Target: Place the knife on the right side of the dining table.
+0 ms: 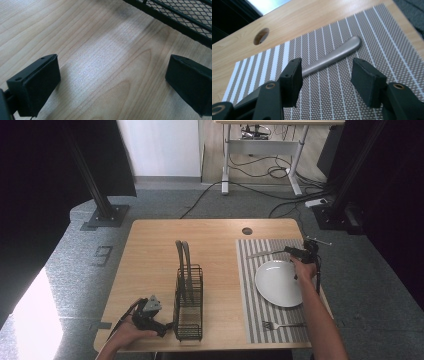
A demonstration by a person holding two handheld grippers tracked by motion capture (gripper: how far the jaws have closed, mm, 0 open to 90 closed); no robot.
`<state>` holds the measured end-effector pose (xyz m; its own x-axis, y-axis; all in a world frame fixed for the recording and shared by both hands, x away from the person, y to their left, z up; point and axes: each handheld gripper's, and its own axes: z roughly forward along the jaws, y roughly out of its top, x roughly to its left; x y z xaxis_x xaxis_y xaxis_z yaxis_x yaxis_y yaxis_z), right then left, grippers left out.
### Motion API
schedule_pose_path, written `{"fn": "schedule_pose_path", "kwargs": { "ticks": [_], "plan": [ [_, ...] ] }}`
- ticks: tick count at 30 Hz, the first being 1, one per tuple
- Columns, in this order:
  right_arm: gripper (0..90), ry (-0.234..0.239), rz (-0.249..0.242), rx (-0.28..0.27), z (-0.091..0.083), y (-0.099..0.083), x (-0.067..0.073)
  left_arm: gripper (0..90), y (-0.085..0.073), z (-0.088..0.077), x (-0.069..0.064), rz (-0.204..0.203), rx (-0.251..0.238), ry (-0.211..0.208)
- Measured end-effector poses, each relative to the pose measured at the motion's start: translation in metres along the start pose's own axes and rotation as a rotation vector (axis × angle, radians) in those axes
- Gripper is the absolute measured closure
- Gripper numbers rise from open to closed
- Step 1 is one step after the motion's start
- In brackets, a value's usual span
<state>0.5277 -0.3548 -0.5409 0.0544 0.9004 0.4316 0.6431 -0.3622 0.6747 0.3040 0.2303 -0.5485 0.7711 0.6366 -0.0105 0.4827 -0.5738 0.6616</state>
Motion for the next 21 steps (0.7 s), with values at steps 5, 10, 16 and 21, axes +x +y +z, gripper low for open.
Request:
{"fn": "schedule_pose_path", "kwargs": {
  "ticks": [5,10,16,21],
  "plan": [
    [40.9,0.022,-0.049,-0.009,-0.008,0.008,0.007,0.0,0.0,0.0,0.0,0.0,0.0,0.0],
    [41.0,0.046,-0.127,-0.009,-0.012,0.021,0.025,0.0,0.0,0.0,0.0,0.001,-0.001,0.0],
    [40.0,0.014,-0.214,0.025,0.008,0.031,0.04,0.0,0.001,0.001,0.001,0.003,0.001,-0.002],
    [36.9,-0.023,-0.26,0.092,0.031,0.03,0.046,0.0,0.003,0.002,0.002,0.005,0.0,-0.006]
  ]
}}
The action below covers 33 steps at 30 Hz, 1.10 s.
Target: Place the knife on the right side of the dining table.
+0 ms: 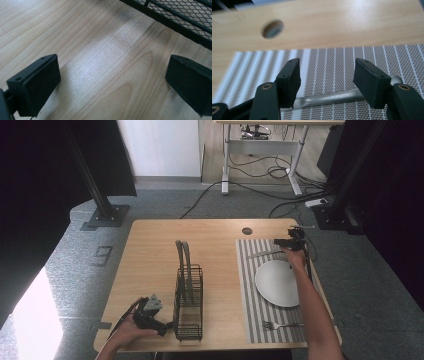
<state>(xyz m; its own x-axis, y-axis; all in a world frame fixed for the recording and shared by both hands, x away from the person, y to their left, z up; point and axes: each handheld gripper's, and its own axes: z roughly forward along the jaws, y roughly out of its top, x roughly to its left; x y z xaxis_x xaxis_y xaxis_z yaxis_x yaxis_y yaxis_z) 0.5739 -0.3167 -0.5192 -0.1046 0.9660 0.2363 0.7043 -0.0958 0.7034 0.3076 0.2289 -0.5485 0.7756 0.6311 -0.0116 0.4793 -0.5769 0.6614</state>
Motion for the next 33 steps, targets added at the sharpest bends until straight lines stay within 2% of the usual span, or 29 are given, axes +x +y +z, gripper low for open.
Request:
{"fn": "schedule_pose_path", "kwargs": {
  "ticks": [1,4,8,14,22,31,33],
  "plan": [
    [36.4,-0.028,-0.013,0.048,0.006,0.001,0.001,0.0,0.0,0.0,0.0,0.0,0.0,0.0],
    [35.1,-0.081,-0.064,0.057,0.015,0.0,0.004,0.0,0.0,0.0,0.0,0.001,0.0,0.0],
    [33.7,-0.08,-0.06,0.087,0.022,-0.004,0.003,0.0,0.0,0.0,0.0,0.001,0.0,0.0],
    [33.9,-0.135,-0.092,0.104,0.022,-0.006,0.005,0.0,0.0,0.0,0.0,0.001,0.0,0.0],
    [33.9,-0.133,-0.061,0.103,0.019,-0.007,0.002,0.0,0.0,0.0,0.0,0.0,0.0,0.001],
    [30.3,-0.156,-0.067,0.108,0.019,-0.009,0.005,0.0,0.0,0.0,0.0,-0.003,0.0,0.003],
    [29.2,-0.151,-0.056,0.105,0.02,-0.009,0.005,0.0,0.0,0.0,0.0,-0.003,0.0,0.003]
  ]
}}
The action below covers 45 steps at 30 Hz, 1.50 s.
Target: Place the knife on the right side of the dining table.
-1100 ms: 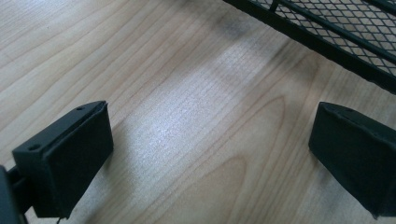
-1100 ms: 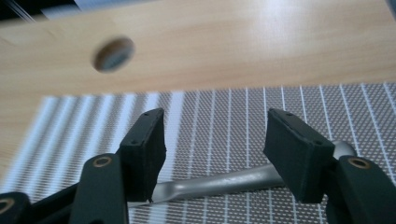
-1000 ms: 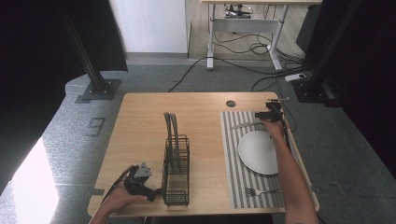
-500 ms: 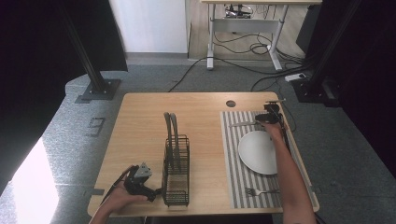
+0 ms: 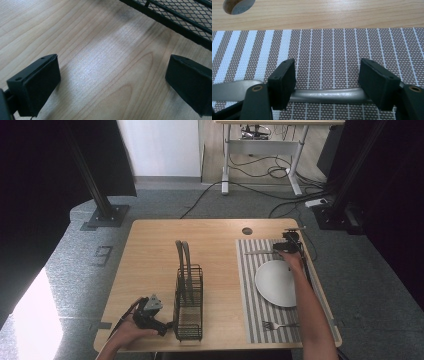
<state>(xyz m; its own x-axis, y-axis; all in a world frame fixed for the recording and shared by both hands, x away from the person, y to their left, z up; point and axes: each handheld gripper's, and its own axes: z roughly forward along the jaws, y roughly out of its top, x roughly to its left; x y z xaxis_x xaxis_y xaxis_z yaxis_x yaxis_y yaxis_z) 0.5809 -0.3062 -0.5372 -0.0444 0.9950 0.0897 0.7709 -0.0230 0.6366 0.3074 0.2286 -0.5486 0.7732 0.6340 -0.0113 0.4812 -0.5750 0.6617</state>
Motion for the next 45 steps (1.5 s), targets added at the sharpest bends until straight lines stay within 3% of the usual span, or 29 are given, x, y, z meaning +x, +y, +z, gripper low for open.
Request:
{"fn": "schedule_pose_path", "kwargs": {
  "ticks": [3,6,8,10,15,21,26,30,38,45],
  "plan": [
    [29.0,-0.004,0.03,-0.009,-0.001,0.0,-0.001,0.0,0.0,0.0,0.0,0.0,0.0,0.0],
    [26.2,0.021,0.077,-0.036,-0.004,0.0,-0.003,0.0,0.0,0.0,0.0,0.0,0.0,0.0],
    [25.8,0.033,0.057,-0.042,-0.009,0.0,0.0,0.0,0.0,0.0,0.0,0.0,0.0,0.0],
    [27.4,0.043,0.017,-0.086,-0.018,-0.003,0.005,0.0,0.0,0.0,0.0,0.0,0.0,0.0],
    [27.1,0.092,-0.004,-0.117,-0.038,-0.009,0.012,0.0,0.0,0.0,-0.001,-0.004,0.0,0.004],
    [26.4,0.152,-0.024,-0.115,-0.059,-0.023,0.02,0.0,0.0,0.0,-0.001,-0.005,0.0,0.005],
    [25.1,0.183,-0.069,-0.101,-0.073,-0.035,0.03,0.0,0.0,0.0,-0.001,-0.005,0.0,0.005],
    [25.6,0.223,-0.098,-0.123,-0.089,-0.045,0.039,0.0,0.0,0.0,-0.001,-0.005,0.0,0.005],
    [25.9,0.306,-0.193,-0.143,-0.123,-0.071,0.066,0.0,0.0,0.0,-0.001,-0.006,0.0,0.005],
    [26.0,0.396,-0.251,-0.159,-0.143,-0.094,0.096,0.0,0.0,0.0,-0.001,-0.008,0.0,0.007]
  ]
}}
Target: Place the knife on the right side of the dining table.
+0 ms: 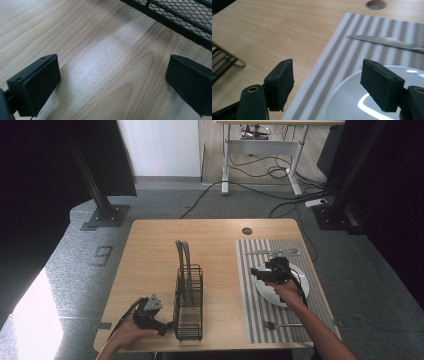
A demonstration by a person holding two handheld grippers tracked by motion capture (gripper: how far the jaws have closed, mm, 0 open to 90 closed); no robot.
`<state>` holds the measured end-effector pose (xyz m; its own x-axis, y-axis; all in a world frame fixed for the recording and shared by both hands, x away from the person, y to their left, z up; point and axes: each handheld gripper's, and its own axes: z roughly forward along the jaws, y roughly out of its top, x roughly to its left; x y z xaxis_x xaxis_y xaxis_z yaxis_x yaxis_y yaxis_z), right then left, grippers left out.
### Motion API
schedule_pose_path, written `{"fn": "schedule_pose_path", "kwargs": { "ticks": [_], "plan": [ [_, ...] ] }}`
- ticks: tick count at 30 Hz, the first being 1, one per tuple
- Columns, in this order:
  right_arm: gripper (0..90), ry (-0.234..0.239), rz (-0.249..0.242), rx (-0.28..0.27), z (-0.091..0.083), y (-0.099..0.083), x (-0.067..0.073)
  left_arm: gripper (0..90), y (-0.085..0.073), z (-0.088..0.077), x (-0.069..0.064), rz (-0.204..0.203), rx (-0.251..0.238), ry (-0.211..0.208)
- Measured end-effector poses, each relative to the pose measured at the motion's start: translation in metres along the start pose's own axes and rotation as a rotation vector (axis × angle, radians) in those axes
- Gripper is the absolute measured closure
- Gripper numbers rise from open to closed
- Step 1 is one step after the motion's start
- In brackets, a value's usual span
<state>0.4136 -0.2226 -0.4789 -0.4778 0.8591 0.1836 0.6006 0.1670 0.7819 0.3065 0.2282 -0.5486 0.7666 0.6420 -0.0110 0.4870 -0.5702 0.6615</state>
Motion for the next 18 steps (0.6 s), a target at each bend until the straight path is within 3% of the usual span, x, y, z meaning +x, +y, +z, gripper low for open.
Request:
{"fn": "schedule_pose_path", "kwargs": {
  "ticks": [8,12,18],
  "plan": [
    [26.1,0.08,-0.052,0.023,0.009,-0.013,0.044,0.0,-0.001,-0.001,0.0,-0.001,0.0,0.003],
    [26.1,0.095,-0.065,0.028,0.012,-0.017,0.053,0.0,-0.001,-0.001,-0.001,-0.001,0.0,0.002],
    [26.1,0.086,-0.05,0.033,0.016,-0.022,0.056,0.0,-0.001,-0.001,-0.001,-0.001,0.0,0.002]
  ]
}}
